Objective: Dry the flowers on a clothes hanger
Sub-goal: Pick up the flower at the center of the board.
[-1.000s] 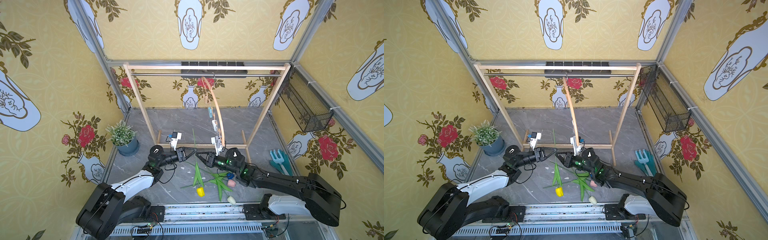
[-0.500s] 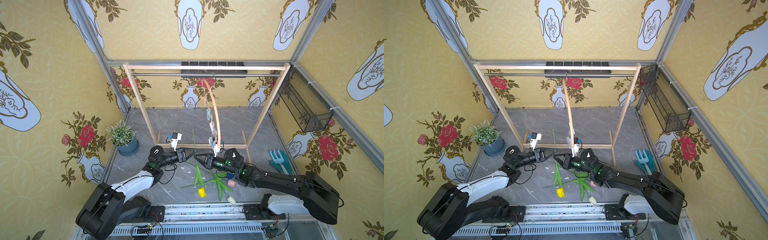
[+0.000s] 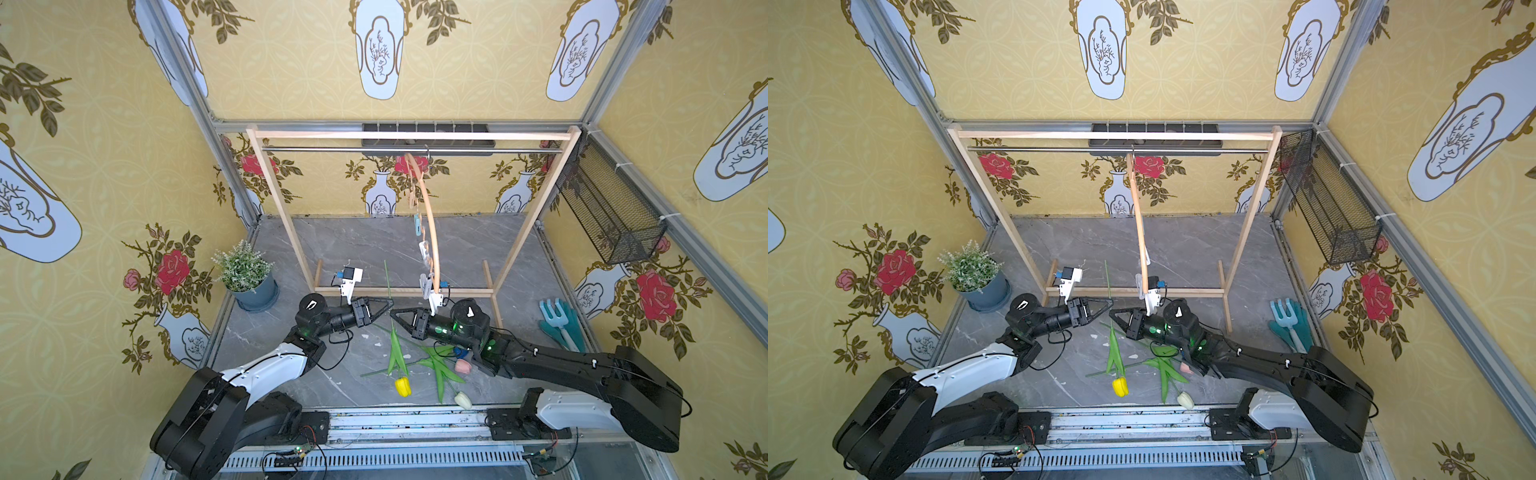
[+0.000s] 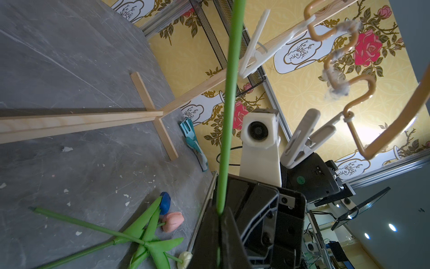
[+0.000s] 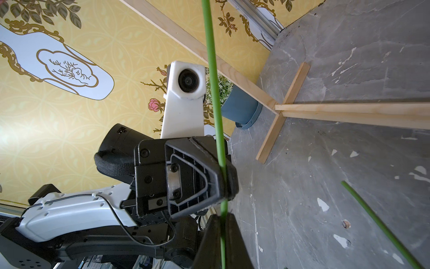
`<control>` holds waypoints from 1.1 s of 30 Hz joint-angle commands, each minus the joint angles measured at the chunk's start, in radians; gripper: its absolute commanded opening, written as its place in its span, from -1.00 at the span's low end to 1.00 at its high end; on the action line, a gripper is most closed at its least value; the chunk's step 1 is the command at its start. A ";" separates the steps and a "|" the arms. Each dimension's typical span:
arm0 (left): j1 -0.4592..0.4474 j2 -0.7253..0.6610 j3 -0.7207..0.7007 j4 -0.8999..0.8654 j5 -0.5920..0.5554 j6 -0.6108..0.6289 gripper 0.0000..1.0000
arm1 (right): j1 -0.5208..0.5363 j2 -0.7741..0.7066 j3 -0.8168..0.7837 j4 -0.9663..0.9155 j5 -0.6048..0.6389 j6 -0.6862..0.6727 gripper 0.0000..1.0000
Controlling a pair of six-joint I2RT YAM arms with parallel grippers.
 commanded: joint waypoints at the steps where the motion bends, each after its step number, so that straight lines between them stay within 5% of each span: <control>1: 0.000 -0.001 -0.003 0.034 0.004 0.007 -1.00 | 0.003 0.009 0.010 0.047 -0.004 -0.006 -0.76; 7: 0.001 -0.008 -0.005 0.034 0.003 0.007 -1.00 | 0.003 0.009 0.010 0.043 -0.001 -0.001 -0.67; 19: 0.000 -0.011 -0.004 0.003 -0.010 0.015 -1.00 | 0.003 0.003 0.008 0.036 0.003 -0.004 -1.00; 25: 0.030 -0.109 0.114 -0.379 -0.113 0.195 -0.16 | 0.003 -0.054 -0.043 -0.024 0.032 0.008 -1.00; 29: 0.039 -0.172 0.276 -0.711 -0.263 0.393 0.07 | 0.003 -0.135 -0.075 -0.179 0.088 0.018 -1.00; 33: 0.065 -0.150 0.401 -0.851 -0.365 0.496 0.18 | 0.002 -0.218 -0.022 -0.521 0.211 0.022 -1.00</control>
